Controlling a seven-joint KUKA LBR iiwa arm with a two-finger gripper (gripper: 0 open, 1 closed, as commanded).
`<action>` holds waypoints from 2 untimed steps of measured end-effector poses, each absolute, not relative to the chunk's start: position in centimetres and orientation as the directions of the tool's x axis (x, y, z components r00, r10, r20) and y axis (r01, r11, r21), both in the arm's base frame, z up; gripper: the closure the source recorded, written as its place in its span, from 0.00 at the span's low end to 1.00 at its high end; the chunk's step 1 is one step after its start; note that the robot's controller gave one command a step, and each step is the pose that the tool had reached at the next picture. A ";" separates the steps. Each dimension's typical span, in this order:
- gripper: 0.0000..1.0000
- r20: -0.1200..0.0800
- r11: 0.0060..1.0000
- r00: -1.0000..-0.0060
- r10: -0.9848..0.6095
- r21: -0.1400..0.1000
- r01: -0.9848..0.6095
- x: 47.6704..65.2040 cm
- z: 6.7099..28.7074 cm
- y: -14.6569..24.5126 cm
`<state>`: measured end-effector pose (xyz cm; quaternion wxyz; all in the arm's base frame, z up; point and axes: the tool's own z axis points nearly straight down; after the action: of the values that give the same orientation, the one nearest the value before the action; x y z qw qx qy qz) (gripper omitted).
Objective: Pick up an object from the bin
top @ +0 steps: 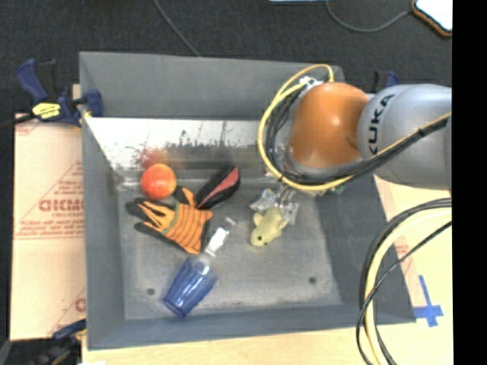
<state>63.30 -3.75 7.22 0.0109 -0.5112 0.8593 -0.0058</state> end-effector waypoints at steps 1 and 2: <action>1.00 -0.013 0.478 -0.478 -0.878 -0.021 -0.878 63.3 7.2 -3.8; 1.00 -0.008 0.479 -0.479 -0.878 -0.011 -0.878 63.0 11.3 -3.7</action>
Offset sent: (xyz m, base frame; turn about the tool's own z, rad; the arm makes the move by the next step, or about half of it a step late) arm 0.0001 -0.0001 0.1137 0.0007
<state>63.03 -3.73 11.31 0.0065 -0.5102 0.8600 -0.0027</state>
